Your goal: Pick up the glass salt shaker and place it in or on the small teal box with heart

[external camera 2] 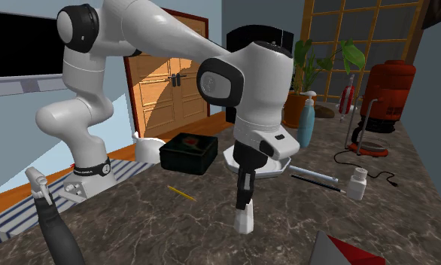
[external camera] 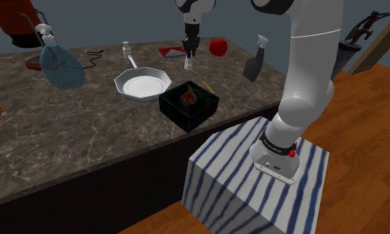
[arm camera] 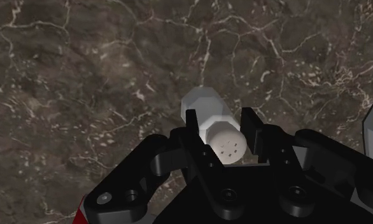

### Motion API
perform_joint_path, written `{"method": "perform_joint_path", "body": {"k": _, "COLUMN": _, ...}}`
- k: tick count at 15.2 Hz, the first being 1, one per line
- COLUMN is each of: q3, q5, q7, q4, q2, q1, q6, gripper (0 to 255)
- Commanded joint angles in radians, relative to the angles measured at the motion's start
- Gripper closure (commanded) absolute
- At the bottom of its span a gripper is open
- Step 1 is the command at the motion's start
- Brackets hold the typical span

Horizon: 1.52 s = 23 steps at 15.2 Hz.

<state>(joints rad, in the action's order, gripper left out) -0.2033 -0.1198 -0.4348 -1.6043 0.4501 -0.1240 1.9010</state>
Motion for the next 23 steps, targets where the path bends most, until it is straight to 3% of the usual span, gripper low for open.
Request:
{"method": "perform_joint_path", "body": {"k": 1, "q3": 0.000, "q5": 0.000, "q7": 0.000, "q4": 0.000, "q2": 0.000, "q1": 0.000, "q6": 0.000, "gripper": 255}}
{"method": "perform_joint_path", "body": {"k": 7, "q3": 0.000, "q5": 0.000, "q7": 0.000, "q4": 0.000, "q2": 0.000, "q1": 0.000, "q6": 0.000, "gripper": 255}}
{"method": "perform_joint_path", "body": {"k": 23, "q3": -0.006, "q5": 0.014, "q7": 0.013, "q4": 0.142, "q2": -0.050, "q1": -0.002, "q6": -0.191, "gripper": 255}}
